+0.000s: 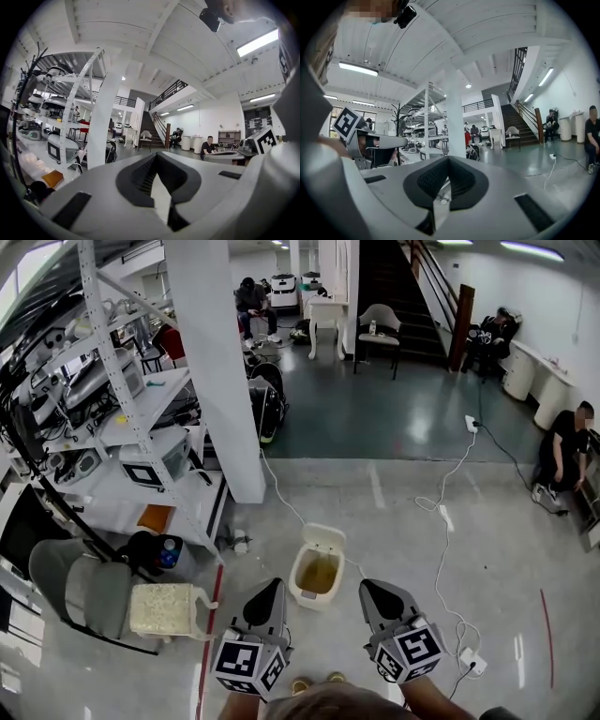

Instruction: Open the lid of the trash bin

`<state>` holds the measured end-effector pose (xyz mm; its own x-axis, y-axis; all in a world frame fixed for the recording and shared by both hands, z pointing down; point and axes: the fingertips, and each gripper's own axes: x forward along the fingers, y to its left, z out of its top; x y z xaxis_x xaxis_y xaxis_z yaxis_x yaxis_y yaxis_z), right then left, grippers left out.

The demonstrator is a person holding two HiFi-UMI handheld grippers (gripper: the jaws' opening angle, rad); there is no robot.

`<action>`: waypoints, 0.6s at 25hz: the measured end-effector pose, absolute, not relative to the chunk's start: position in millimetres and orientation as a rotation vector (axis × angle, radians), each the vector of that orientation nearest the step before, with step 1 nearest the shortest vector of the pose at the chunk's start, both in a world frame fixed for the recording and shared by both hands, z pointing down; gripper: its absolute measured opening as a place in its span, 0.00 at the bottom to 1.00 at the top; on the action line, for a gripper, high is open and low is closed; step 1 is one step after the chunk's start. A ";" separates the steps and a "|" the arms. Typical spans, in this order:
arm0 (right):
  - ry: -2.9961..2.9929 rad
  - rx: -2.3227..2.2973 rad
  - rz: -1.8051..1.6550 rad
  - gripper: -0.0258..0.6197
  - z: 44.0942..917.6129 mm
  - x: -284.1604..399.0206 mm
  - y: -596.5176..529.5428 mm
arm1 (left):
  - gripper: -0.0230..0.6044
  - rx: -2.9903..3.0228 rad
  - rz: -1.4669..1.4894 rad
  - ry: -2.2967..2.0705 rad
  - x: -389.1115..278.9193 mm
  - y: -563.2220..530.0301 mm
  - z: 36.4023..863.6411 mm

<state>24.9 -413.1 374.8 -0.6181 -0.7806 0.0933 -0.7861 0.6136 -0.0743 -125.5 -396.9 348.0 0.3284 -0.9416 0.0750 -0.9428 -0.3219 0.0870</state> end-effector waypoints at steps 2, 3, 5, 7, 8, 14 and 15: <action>-2.787 1.337 0.162 0.09 373.5 25.1 -412.4 | 0.03 2.458 0.012 -1.751 -124.5 -395.4 349.2; -2.791 1.334 0.163 0.09 373.4 25.2 -411.9 | 0.03 2.453 0.012 -1.750 -124.3 -394.4 350.4; -2.797 1.329 0.168 0.09 374.6 25.5 -410.2 | 0.03 2.446 0.018 -1.749 -124.1 -392.1 354.1; -2.801 1.327 0.167 0.09 375.2 26.0 -408.3 | 0.03 2.439 0.023 -1.743 -123.9 -390.0 357.2; -2.802 1.327 0.165 0.09 374.6 26.5 -407.7 | 0.03 2.436 0.025 -1.740 -123.6 -389.4 358.4; -2.817 1.325 0.159 0.09 371.7 29.7 -405.3 | 0.03 2.430 0.040 -1.728 -119.9 -384.4 362.1; -2.817 1.326 0.160 0.09 371.1 29.9 -404.9 | 0.03 2.433 0.046 -1.726 -119.5 -383.5 362.6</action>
<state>29.9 -404.9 371.1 -0.6378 -0.7674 0.0648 -0.7698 0.6329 -0.0825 -119.5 -383.5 362.6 0.3341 -0.9353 0.1163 -0.9402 -0.3221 0.1109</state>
